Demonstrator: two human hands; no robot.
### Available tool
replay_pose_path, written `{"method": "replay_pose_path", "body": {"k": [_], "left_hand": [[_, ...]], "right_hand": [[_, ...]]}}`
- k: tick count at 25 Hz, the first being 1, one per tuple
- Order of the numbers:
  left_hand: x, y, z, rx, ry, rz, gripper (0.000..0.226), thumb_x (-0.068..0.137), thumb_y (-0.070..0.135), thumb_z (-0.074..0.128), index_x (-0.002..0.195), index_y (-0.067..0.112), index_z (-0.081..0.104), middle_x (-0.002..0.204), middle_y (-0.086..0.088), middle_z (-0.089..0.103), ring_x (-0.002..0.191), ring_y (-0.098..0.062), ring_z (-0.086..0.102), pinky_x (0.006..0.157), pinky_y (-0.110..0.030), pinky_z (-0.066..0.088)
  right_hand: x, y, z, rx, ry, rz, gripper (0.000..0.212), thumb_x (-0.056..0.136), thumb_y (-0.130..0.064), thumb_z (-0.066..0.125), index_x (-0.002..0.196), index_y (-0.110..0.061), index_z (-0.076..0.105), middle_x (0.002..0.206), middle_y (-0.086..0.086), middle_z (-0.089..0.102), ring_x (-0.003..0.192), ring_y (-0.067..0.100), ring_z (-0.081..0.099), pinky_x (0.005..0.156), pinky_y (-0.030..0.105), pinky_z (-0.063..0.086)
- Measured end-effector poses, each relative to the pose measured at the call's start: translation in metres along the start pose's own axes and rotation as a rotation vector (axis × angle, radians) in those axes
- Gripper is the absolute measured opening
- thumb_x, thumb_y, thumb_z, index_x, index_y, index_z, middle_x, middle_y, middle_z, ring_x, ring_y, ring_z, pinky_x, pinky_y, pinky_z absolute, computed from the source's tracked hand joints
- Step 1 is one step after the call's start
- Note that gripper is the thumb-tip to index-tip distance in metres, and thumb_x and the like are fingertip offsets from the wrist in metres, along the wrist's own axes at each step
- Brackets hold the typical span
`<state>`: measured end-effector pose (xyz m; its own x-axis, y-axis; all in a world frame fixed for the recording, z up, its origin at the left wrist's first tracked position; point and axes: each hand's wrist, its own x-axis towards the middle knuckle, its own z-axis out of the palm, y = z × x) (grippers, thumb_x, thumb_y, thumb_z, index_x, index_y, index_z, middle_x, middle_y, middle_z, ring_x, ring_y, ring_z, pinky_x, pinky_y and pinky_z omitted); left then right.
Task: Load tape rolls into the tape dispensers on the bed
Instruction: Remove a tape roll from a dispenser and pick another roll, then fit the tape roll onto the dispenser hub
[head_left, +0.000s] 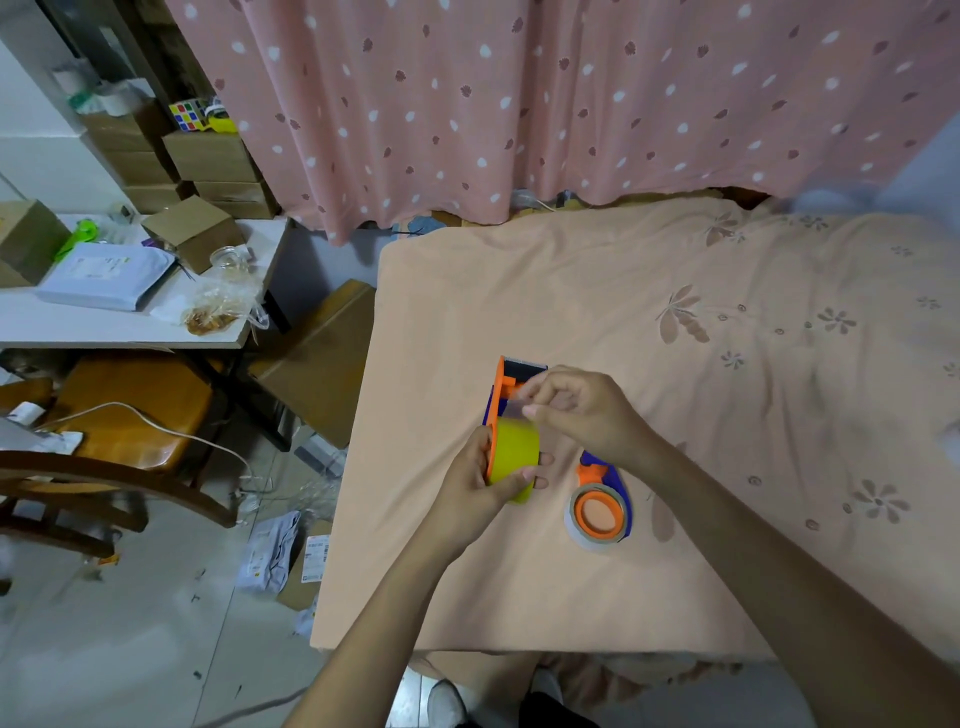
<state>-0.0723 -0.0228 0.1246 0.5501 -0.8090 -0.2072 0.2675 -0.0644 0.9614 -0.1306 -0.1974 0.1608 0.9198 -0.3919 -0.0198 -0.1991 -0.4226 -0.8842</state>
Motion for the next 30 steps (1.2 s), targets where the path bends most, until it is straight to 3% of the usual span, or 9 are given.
{"method": "replay_pose_path", "body": {"k": [4, 9, 17, 20, 24, 27, 30], "left_hand": [[-0.002, 0.005, 0.003, 0.004, -0.002, 0.040, 0.039, 0.089, 0.004, 0.063, 0.123, 0.008, 0.045, 0.114, -0.011, 0.072, 0.094, -0.031, 0.072, 0.083, -0.032, 0.057], [-0.007, 0.007, 0.006, 0.013, 0.003, 0.069, 0.040, 0.089, 0.003, 0.063, 0.124, 0.012, 0.045, 0.113, -0.010, 0.072, 0.091, -0.026, 0.072, 0.080, -0.030, 0.057], [-0.014, 0.012, 0.007, 0.027, -0.027, 0.068, 0.040, 0.089, 0.001, 0.062, 0.124, 0.009, 0.044, 0.111, -0.011, 0.072, 0.088, -0.025, 0.071, 0.079, -0.031, 0.057], [-0.016, 0.011, 0.010, 0.031, -0.044, 0.051, 0.039, 0.088, 0.003, 0.064, 0.122, 0.007, 0.045, 0.112, -0.016, 0.070, 0.085, -0.026, 0.070, 0.079, -0.034, 0.056], [-0.017, 0.012, 0.013, -0.004, -0.043, 0.032, 0.040, 0.088, 0.003, 0.065, 0.122, 0.006, 0.044, 0.109, -0.016, 0.071, 0.083, -0.026, 0.069, 0.079, -0.035, 0.056], [-0.020, 0.014, 0.013, -0.031, -0.051, 0.028, 0.042, 0.086, 0.000, 0.064, 0.122, 0.003, 0.043, 0.108, -0.020, 0.070, 0.082, -0.027, 0.068, 0.079, -0.037, 0.056], [-0.024, 0.018, 0.013, -0.028, -0.096, 0.033, 0.047, 0.084, -0.005, 0.064, 0.125, 0.001, 0.041, 0.107, -0.018, 0.070, 0.084, -0.027, 0.067, 0.079, -0.036, 0.056]], "right_hand": [[0.024, -0.008, -0.013, 0.024, 0.164, 0.128, 0.022, 0.084, -0.010, 0.065, 0.064, -0.013, 0.058, 0.105, -0.002, 0.068, 0.103, 0.017, 0.063, 0.087, 0.032, 0.048], [0.042, -0.012, -0.011, -0.002, 0.151, 0.237, 0.014, 0.082, -0.010, 0.062, 0.077, 0.003, 0.062, 0.100, -0.003, 0.068, 0.095, 0.017, 0.062, 0.082, 0.034, 0.050], [0.053, -0.023, -0.017, -0.139, 0.127, 0.232, 0.013, 0.078, -0.016, 0.063, 0.074, -0.004, 0.067, 0.086, -0.006, 0.063, 0.095, 0.025, 0.063, 0.085, 0.042, 0.051], [0.062, -0.020, -0.025, -0.154, 0.077, 0.209, 0.014, 0.077, -0.015, 0.064, 0.063, -0.015, 0.061, 0.095, -0.004, 0.062, 0.097, 0.023, 0.062, 0.085, 0.042, 0.052], [0.069, -0.018, -0.032, -0.154, -0.066, 0.140, 0.018, 0.082, -0.015, 0.067, 0.065, -0.020, 0.061, 0.103, 0.001, 0.071, 0.100, 0.023, 0.066, 0.085, 0.044, 0.057], [0.073, -0.020, -0.040, -0.131, -0.060, 0.086, 0.020, 0.083, -0.013, 0.069, 0.064, -0.018, 0.062, 0.101, 0.003, 0.073, 0.100, 0.022, 0.067, 0.087, 0.038, 0.053], [0.073, -0.019, -0.048, -0.032, -0.062, 0.099, 0.019, 0.083, -0.016, 0.072, 0.066, -0.016, 0.064, 0.089, 0.004, 0.073, 0.085, 0.018, 0.069, 0.077, 0.029, 0.052]]}}
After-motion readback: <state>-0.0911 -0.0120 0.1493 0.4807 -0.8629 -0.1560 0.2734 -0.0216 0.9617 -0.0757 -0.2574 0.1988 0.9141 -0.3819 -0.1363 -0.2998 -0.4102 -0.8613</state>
